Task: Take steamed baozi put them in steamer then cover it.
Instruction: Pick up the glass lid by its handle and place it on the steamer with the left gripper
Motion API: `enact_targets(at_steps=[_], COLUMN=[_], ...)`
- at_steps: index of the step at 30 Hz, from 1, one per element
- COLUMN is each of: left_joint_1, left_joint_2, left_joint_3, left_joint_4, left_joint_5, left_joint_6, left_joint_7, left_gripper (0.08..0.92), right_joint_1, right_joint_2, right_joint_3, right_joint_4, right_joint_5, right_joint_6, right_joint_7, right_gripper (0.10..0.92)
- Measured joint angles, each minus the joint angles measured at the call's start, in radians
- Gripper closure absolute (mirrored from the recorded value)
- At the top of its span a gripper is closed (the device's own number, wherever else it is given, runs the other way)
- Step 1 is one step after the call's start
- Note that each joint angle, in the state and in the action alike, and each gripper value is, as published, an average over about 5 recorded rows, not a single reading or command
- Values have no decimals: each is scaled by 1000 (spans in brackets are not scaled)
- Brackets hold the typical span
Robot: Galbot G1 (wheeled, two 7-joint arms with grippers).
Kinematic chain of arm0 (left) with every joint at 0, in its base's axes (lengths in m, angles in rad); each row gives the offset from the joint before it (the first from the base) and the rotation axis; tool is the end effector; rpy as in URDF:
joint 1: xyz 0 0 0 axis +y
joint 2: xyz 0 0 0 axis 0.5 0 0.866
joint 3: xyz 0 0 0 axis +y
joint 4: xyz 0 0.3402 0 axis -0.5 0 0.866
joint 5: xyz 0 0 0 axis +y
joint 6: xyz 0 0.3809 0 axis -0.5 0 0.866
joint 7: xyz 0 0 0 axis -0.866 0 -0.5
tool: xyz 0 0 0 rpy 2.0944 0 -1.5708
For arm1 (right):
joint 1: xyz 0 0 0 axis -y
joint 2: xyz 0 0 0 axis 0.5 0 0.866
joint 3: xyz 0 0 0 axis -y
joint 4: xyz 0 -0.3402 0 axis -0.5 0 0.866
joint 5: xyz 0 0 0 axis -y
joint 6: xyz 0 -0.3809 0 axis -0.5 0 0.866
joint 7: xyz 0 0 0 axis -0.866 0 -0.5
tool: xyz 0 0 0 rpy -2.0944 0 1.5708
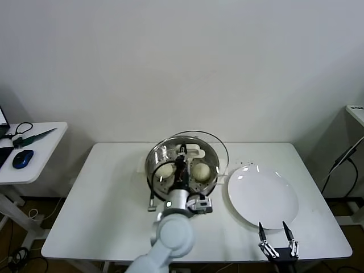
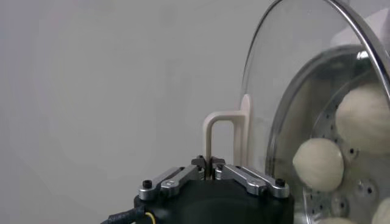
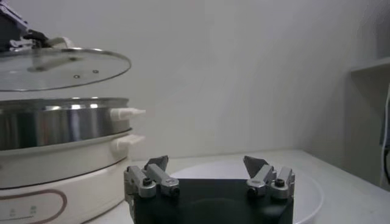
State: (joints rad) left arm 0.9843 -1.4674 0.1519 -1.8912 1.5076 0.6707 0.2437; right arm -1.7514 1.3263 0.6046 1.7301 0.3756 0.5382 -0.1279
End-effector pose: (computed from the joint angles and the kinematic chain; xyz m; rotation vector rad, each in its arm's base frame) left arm 0.2968 -0.2021 -0.2242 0.0197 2.3300 2.0251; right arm 0.1147 -0.0973 -0.4440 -0.0507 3.1225 0.1305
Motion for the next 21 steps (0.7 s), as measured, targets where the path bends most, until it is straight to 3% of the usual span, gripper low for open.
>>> enact_targets(at_steps=[8, 21], left_joint_1=[-9, -15], left_joint_2=[-43, -49], left_joint_3=[4, -33], left_joint_4=[77, 135], left_joint_5=[59, 93], left_joint_6=[3, 11], left_joint_7=[-4, -5], left_gripper=[855, 855], right_joint_1=[0, -5], right_joint_2=[-3, -5], right_joint_3=[1, 2], right_joint_4=[-2, -5], right_joint_5=[10, 11], right_joint_6=[6, 13], right_joint_7=[2, -2], right_gripper=[203, 203])
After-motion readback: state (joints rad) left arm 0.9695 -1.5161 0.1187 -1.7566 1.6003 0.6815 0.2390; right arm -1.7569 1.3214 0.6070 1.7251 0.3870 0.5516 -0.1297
